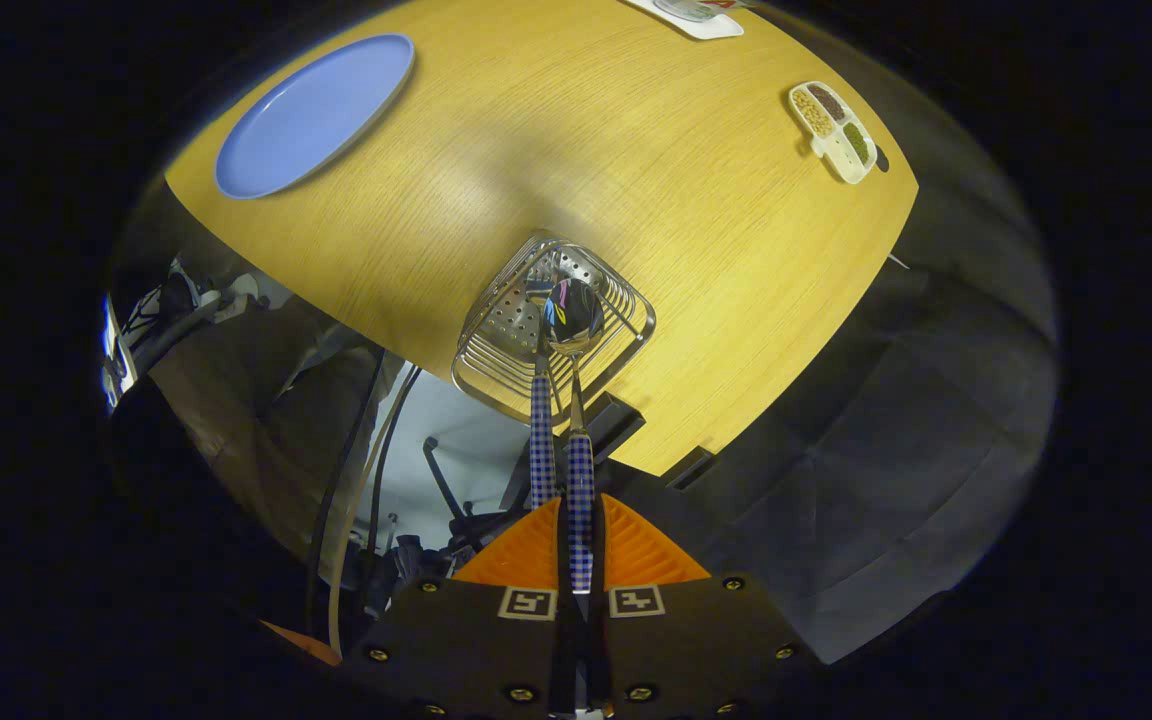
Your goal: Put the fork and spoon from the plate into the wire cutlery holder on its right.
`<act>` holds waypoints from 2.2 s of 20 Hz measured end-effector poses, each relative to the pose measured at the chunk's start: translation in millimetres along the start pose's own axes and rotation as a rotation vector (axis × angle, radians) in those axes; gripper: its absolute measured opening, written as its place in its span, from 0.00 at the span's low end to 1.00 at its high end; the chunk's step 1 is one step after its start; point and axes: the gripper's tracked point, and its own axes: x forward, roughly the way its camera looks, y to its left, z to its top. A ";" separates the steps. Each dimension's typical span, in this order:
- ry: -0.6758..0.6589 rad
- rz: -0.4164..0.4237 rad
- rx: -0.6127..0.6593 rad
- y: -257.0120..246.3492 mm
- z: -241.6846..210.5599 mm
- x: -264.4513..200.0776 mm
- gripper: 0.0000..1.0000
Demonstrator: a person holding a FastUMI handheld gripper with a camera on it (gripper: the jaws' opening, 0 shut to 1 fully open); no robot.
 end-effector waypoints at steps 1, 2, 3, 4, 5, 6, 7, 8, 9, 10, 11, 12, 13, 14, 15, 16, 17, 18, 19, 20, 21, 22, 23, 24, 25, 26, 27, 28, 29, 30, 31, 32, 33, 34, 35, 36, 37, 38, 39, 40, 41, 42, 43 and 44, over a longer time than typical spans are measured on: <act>0.000 0.001 -0.011 -0.6 2.8 -0.1 0.05; -0.010 -0.005 -0.025 -3.0 7.4 0.1 0.05; -0.017 -0.014 -0.030 -6.0 10.3 0.1 0.07; -0.018 -0.019 -0.034 -6.3 12.2 -3.1 0.07; -0.029 -0.015 -0.037 -6.8 15.6 -7.5 0.12; -0.034 -0.015 -0.035 -7.6 15.1 -3.3 0.11; -0.037 -0.010 -0.035 -6.6 14.1 -3.9 0.12; -0.039 -0.008 -0.035 -6.5 13.4 -0.1 0.11; -0.046 -0.004 -0.031 -5.1 13.3 -5.0 0.12; -0.057 -0.001 -0.027 -3.8 12.5 -4.3 0.13; -0.074 -0.004 -0.021 -3.7 12.7 -8.0 0.23; -0.090 -0.004 -0.008 -2.8 11.8 -11.5 0.35; -0.106 -0.007 0.007 -2.8 8.4 -14.8 0.40; -0.118 -0.010 0.023 -3.1 5.2 -18.5 0.40; -0.133 -0.006 0.040 -1.4 2.8 -21.3 0.41; -0.148 -0.004 0.055 1.0 0.6 -24.5 0.41; -0.162 -0.002 0.070 2.5 -3.1 -29.0 0.41; -0.189 0.002 0.090 4.9 -6.0 -34.9 0.41; -0.235 0.007 0.117 7.9 -6.4 -44.2 0.41; -0.293 0.016 0.150 11.9 -3.6 -51.5 0.44; -0.365 0.039 0.197 18.5 0.5 -61.9 0.44; -0.440 0.060 0.247 26.1 4.7 -71.6 0.44; -0.511 0.081 0.292 33.3 9.3 -81.4 0.44; -0.582 0.092 0.340 39.7 14.9 -90.1 0.44; -0.641 0.102 0.372 46.9 18.3 -95.6 0.48; -0.699 0.122 0.392 57.0 22.6 -104.1 0.52; -0.744 0.128 0.415 63.7 26.0 -109.3 0.65; -0.780 0.147 0.440 72.6 25.8 -115.6 0.65; -0.828 0.151 0.462 79.9 30.0 -121.8 0.65; -0.902 0.141 0.492 81.4 32.9 -133.2 0.65; -1.005 0.126 0.526 78.8 38.8 -148.9 0.67; -1.111 0.109 0.571 75.7 42.6 -166.3 0.67; -1.223 0.091 0.617 72.6 41.8 -185.8 0.72; -1.322 0.062 0.652 69.9 39.9 -204.4 0.74; -1.421 0.022 0.679 63.6 35.0 -224.3 0.73; -1.503 -0.020 0.693 60.8 30.4 -240.3 0.74; -1.566 -0.050 0.694 61.2 27.0 -254.2 0.73; -1.630 -0.073 0.698 63.3 19.8 -268.9 0.74; -1.696 -0.111 0.712 62.1 11.1 -284.8 0.73; -1.755 -0.167 0.731 59.0 2.8 -297.3 0.73; -1.810 -0.240 0.761 53.1 -10.0 -308.5 0.73; -1.863 -0.293 0.790 53.2 -20.6 -317.6 0.73; -1.921 -0.321 0.806 56.0 -28.2 -326.3 0.73; -1.970 -0.323 0.814 61.2 -26.4 -333.1 0.73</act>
